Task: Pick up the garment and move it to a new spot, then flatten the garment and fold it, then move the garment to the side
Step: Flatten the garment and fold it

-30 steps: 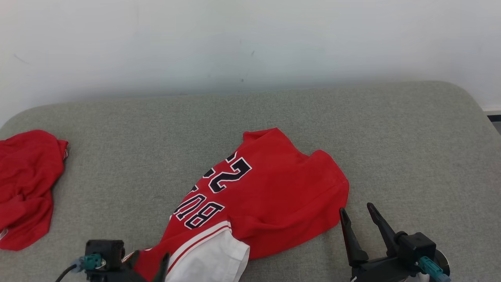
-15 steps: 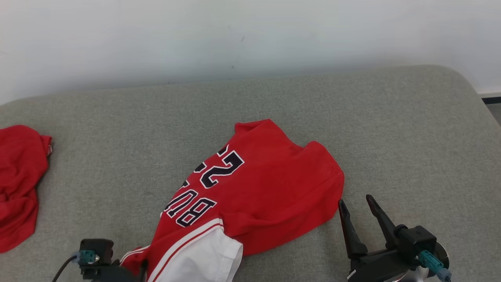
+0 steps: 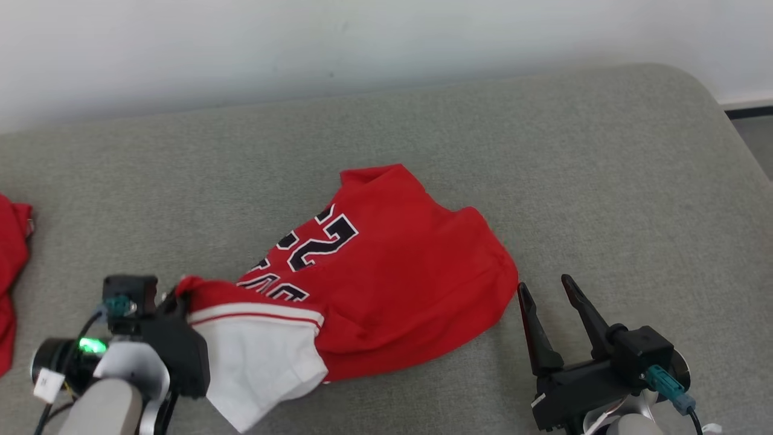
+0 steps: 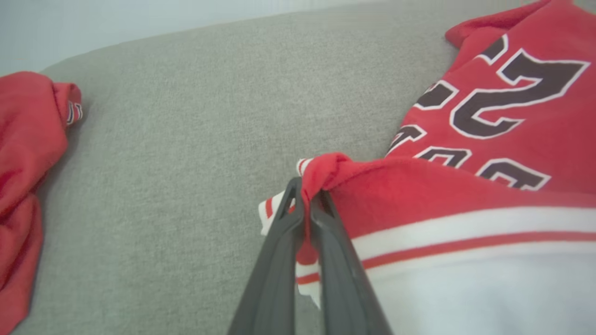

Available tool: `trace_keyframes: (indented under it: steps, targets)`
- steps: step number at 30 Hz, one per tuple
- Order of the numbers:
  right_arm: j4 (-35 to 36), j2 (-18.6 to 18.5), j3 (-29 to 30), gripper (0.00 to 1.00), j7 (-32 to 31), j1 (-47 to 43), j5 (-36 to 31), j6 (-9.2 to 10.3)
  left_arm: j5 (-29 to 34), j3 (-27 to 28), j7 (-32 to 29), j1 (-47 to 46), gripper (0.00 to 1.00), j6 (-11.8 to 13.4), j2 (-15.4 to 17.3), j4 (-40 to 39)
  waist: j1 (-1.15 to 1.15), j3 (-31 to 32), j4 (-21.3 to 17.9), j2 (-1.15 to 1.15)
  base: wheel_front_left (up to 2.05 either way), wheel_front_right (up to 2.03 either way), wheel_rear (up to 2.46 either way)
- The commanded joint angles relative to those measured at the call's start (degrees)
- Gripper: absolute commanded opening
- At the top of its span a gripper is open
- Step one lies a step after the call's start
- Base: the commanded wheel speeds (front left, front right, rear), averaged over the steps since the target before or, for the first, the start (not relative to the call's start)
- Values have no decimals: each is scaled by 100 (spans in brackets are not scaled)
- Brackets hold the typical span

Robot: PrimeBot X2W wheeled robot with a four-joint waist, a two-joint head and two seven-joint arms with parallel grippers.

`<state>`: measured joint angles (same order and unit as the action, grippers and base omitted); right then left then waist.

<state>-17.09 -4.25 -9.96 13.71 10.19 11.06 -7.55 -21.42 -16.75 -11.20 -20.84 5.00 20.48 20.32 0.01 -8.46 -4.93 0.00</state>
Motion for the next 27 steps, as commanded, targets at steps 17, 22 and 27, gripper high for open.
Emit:
trace_keyframes:
  steps: [17, 22, 27]
  targets:
    - [8, 31, 66, 100, 94, 216, -19, 13, 462, -72, 649, -1852, 0, 125, 111, 1781, -1, -636, -664, 0, 0, 0, 0]
    - [-46, 46, 114, 100, 109, 102, -39, 13, 335, -108, 730, -1559, 100, 159, -61, 1874, -1, -430, -438, 0, 0, 0, 0]
    - [-85, 17, 102, 100, 101, 15, -35, 13, 221, -51, 857, -1213, 100, 276, -121, 1670, -1, -198, -204, 0, 0, 0, 0]
